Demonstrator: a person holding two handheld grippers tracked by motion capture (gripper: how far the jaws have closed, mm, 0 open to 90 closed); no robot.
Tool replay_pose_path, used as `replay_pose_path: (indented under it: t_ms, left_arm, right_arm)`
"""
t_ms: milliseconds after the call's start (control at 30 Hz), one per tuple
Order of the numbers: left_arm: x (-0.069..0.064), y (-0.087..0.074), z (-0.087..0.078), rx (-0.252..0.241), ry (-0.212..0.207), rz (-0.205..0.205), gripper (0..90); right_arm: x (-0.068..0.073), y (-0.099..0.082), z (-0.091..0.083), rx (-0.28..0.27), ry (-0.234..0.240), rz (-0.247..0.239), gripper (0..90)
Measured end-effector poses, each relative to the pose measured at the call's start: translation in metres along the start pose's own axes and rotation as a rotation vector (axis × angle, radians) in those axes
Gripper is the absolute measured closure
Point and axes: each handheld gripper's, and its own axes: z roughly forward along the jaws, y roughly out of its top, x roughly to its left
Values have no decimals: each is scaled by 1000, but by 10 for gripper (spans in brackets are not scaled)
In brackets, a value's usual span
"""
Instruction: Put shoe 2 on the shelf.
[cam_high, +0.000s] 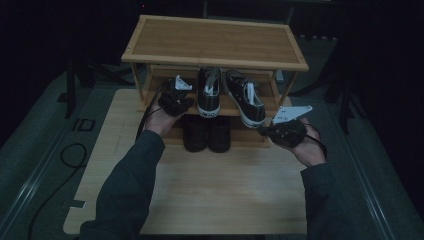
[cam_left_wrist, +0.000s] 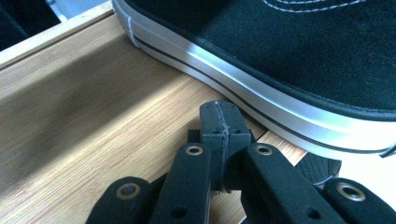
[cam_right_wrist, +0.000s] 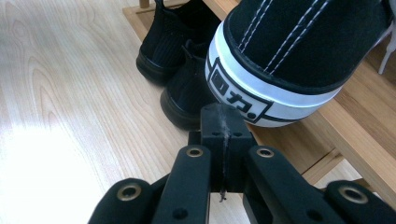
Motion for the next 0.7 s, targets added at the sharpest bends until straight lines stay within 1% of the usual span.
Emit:
replay_pose_path:
  t_ms: [167, 267, 333, 467, 567, 700]
  left_arm:
    - [2, 0, -2, 7, -34, 8, 900]
    - [4, -1, -2, 7, -45, -4, 900]
    - [4, -1, -2, 6, -45, -1, 900]
    - [4, -2, -1, -3, -52, -12, 900]
    - [4, -2, -1, -6, -52, -13, 900]
    - [3, -2, -1, -4, -47, -15, 900]
  right_arm:
    - [-1, -1, 2, -18, 6, 9, 900]
    - [0, 1, 6, -23, -2, 10, 900]
    - [1, 4, 10, -24, -10, 8, 900]
    - [2, 9, 17, -36, -2, 5, 900]
    - [3, 11, 19, -43, 1, 1, 900]
    - [7, 17, 21, -55, -11, -17, 900]
